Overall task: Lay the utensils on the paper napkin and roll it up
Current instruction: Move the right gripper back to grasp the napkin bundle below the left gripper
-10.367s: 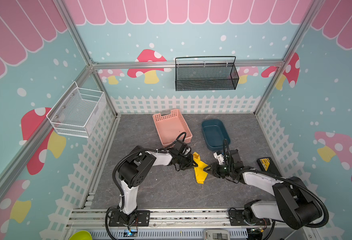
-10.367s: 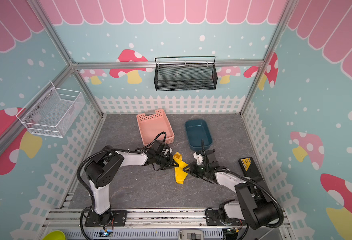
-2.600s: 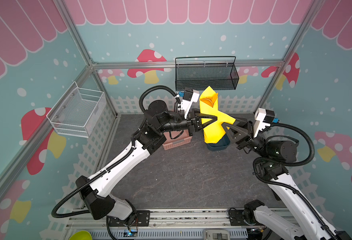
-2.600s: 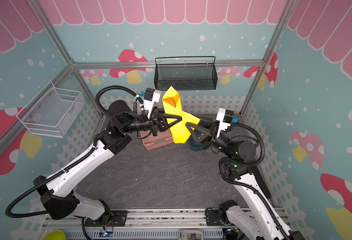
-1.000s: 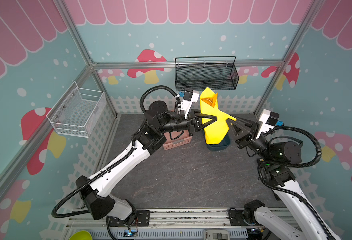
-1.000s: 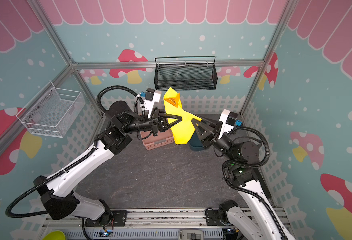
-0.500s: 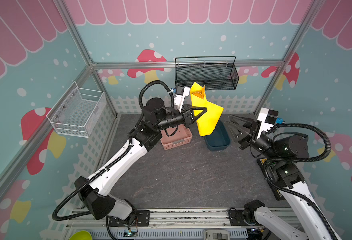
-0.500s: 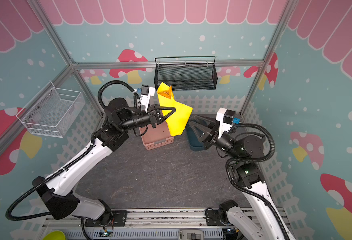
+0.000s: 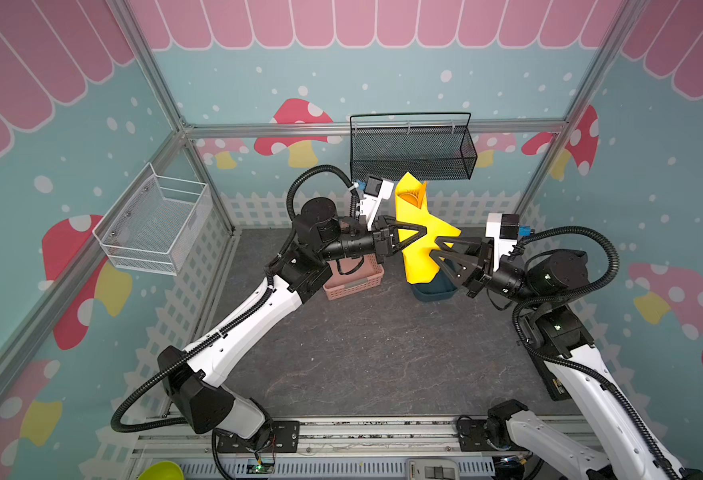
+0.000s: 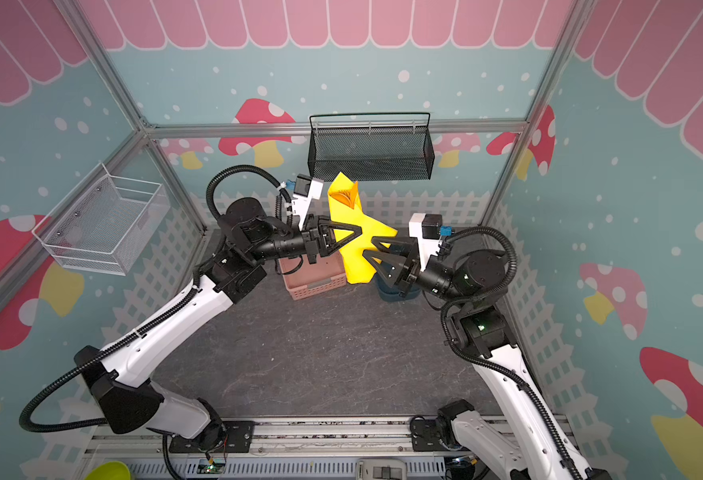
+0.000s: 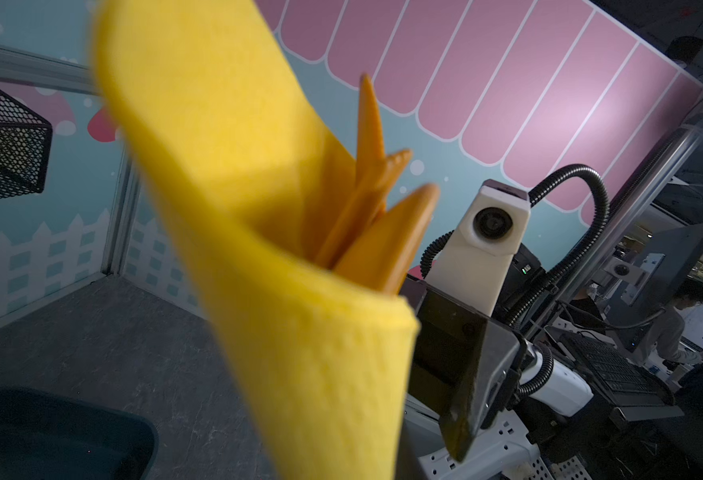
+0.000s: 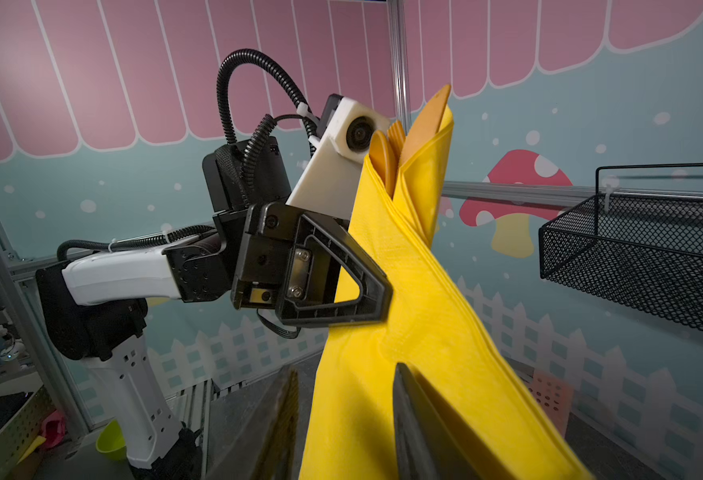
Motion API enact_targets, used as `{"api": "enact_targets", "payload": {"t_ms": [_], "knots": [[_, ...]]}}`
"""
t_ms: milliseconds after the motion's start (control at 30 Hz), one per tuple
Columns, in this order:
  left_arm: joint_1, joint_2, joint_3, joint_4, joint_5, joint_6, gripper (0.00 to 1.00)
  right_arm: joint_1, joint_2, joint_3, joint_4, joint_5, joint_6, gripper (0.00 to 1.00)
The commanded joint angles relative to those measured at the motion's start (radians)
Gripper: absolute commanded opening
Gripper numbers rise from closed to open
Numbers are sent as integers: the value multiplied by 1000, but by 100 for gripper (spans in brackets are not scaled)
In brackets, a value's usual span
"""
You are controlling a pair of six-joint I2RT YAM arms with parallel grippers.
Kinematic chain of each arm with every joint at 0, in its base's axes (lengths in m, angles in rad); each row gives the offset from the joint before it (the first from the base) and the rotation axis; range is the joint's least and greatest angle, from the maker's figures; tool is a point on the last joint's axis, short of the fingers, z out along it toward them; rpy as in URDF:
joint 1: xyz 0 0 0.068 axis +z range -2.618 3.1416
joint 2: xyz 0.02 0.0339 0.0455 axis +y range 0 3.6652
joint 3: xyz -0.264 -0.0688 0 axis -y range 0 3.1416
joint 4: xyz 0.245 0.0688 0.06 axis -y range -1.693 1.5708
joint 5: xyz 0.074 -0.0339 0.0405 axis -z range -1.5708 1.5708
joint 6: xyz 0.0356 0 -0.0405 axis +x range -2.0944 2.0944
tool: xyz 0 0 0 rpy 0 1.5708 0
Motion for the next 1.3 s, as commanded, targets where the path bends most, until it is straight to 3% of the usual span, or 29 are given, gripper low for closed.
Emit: {"api": "enact_targets", "payload": {"t_ms": [0,967,1267], "knots": [[-9,4,20,44,48,-7,10,-3,-17,14,-9,9,-27,40],[-41,37,63,51,113,-15,10,-3,7,14,16,-117,-6,37],[-47,54,88,29,120,-9,9,-3,25,16,35,-199,14,27]]}}
